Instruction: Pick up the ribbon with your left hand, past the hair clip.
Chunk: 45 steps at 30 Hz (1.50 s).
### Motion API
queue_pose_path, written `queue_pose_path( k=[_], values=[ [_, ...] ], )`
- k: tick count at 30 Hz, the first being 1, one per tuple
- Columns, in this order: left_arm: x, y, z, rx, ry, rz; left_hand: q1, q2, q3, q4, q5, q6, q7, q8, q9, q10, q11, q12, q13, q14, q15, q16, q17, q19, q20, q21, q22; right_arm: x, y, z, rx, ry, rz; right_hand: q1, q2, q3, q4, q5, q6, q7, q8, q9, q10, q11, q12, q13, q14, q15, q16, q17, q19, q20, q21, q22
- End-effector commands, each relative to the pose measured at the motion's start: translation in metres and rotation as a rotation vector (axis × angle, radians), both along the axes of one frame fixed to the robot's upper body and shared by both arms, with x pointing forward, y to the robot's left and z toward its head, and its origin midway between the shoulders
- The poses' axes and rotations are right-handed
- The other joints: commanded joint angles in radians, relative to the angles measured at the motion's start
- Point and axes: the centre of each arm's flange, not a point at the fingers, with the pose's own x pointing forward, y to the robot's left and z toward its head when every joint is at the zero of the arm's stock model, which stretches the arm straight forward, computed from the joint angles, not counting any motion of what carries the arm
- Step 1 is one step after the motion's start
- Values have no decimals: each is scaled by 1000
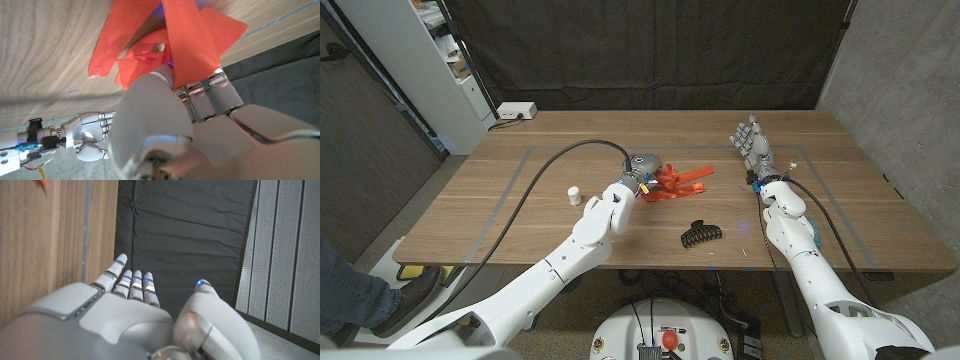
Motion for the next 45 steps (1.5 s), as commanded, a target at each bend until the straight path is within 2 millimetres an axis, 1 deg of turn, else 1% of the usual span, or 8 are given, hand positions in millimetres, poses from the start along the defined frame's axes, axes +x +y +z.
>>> queue_pose_path(
  k=[1, 9, 15, 16, 21, 25, 27, 45],
  values=[
    [-4, 3, 11, -34, -14, -19, 7, 5, -2, 4, 7, -7, 0, 1, 9, -11, 6, 0, 27, -9, -29, -16, 3, -17, -4, 13, 1, -1, 0, 3, 3, -7, -5, 2, 9, 2, -2, 5, 10, 3, 5, 3, 7, -2, 7, 1, 7, 1, 9, 1, 9, -3, -7, 5],
    [-14, 7, 23, -53, -40, -30, 8, 8, 1, 4, 10, -6, 2, -1, 5, -12, 4, 0, 45, -17, -22, -29, 2, -30, 5, 19, -1, -1, 0, 4, 12, -11, -16, 3, 10, 2, -4, 5, 15, 4, 7, 3, 9, -3, 7, 1, 8, 1, 9, 1, 10, -3, -10, 5],
    [-21, 9, 33, -62, -65, -37, 9, 8, 0, 3, 10, -1, 3, 0, 5, -7, 8, 2, 55, -13, -25, -29, 5, -36, 5, 24, -2, -1, 0, 7, 13, -19, -15, 4, 11, 2, -5, 6, 18, 5, 8, 3, 11, -1, 8, 1, 8, 0, 9, 1, 11, -5, -12, 5],
    [-21, 9, 33, -62, -65, -38, 9, 8, 1, 3, 11, 0, 4, 1, 5, -6, 4, 2, 57, -13, -24, -31, 5, -36, 5, 25, -2, -1, 0, 7, 13, -19, -15, 4, 11, 2, -5, 6, 18, 6, 7, 3, 11, -1, 8, 1, 8, 0, 9, 1, 11, -5, -12, 5],
    [-25, 10, 40, -63, -82, -41, 10, 8, 0, 2, 11, 5, 2, 2, 4, 0, 3, 4, 67, -7, -26, -30, 8, -39, 5, 30, -3, -2, 0, 9, 12, -22, -17, 5, 12, 2, -6, 6, 19, 6, 8, 3, 12, -1, 8, 1, 9, 0, 9, 1, 12, -5, -13, 5],
    [-27, 11, 45, -68, -92, -47, 10, 9, 0, 2, 12, 3, 8, 1, 4, 1, 5, 4, 76, -7, -26, -33, 9, -45, 4, 35, -4, -3, 0, 9, 13, -24, -18, 5, 12, 2, -6, 6, 19, 6, 7, 3, 11, -2, 8, 1, 9, 0, 9, 1, 12, -5, -14, 6],
    [-29, 11, 48, -71, -93, -51, 10, 10, 1, 3, 12, 3, 4, 0, 4, 3, 6, 4, 80, -8, -24, -35, 9, -46, 3, 37, -4, -3, 0, 9, 13, -24, -19, 5, 12, 2, -6, 6, 19, 6, 7, 3, 12, -2, 8, 1, 9, 0, 9, 1, 13, -5, -15, 6],
    [-43, 11, 73, -90, -125, -47, 8, 11, 3, 4, 14, 12, 14, 1, 3, 12, 7, 3, 108, -3, -25, -43, 15, -58, 1, 54, -6, -3, 0, 13, 12, -28, -24, 8, 13, 2, -10, 6, 22, 1, 7, 3, 16, -2, 9, 1, 9, -4, 7, 0, 15, -8, -20, 6]
  ],
)
